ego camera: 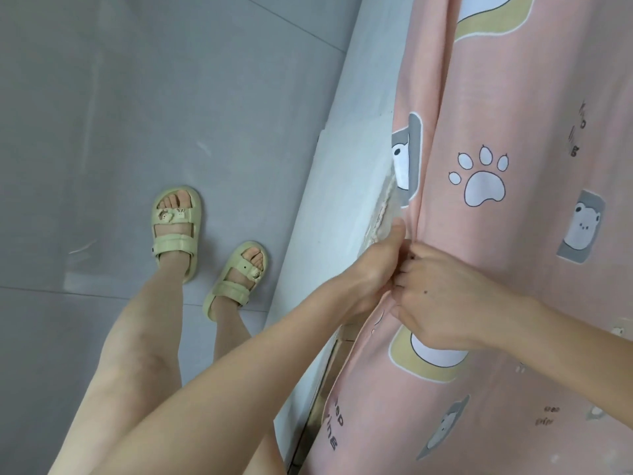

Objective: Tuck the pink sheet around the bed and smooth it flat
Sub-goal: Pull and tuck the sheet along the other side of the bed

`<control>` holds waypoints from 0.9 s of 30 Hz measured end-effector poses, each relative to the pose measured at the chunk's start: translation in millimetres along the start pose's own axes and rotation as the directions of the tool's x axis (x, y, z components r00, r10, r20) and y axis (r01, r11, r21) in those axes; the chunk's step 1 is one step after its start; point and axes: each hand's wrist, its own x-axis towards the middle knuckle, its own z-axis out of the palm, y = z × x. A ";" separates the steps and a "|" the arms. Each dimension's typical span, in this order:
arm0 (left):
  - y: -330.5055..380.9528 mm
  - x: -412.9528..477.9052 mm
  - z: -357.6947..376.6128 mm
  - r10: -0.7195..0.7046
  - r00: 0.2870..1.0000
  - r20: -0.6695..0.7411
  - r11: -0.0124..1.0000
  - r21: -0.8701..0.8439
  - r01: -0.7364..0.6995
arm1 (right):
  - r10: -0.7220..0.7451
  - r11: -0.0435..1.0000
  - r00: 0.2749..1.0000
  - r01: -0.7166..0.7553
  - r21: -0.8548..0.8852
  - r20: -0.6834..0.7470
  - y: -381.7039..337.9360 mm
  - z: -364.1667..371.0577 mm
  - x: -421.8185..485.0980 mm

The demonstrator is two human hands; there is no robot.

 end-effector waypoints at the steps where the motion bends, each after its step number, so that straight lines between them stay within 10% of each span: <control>1: 5.7 9.0 4.7 -0.056 0.998 0.009 0.998 -0.026 0.056 | 0.027 1.000 0.999 -0.027 0.012 -0.036 0.4 -3.1 -2.4; 9: 63.7 38.7 -2.8 -0.209 0.967 -0.145 0.929 0.280 0.243 | 0.079 0.983 0.996 -0.070 0.172 -0.042 1.0 1.5 -0.8; 16: 78.0 48.2 -5.3 -0.001 0.999 0.034 0.999 -0.050 0.003 | 0.021 0.987 1.000 -0.018 0.160 -0.018 3.0 8.4 3.9; 27: 107.7 71.3 -14.3 -0.108 0.994 0.026 0.992 0.070 0.106 | 0.182 0.979 0.941 -0.200 -0.038 -0.284 51.8 10.4 -1.1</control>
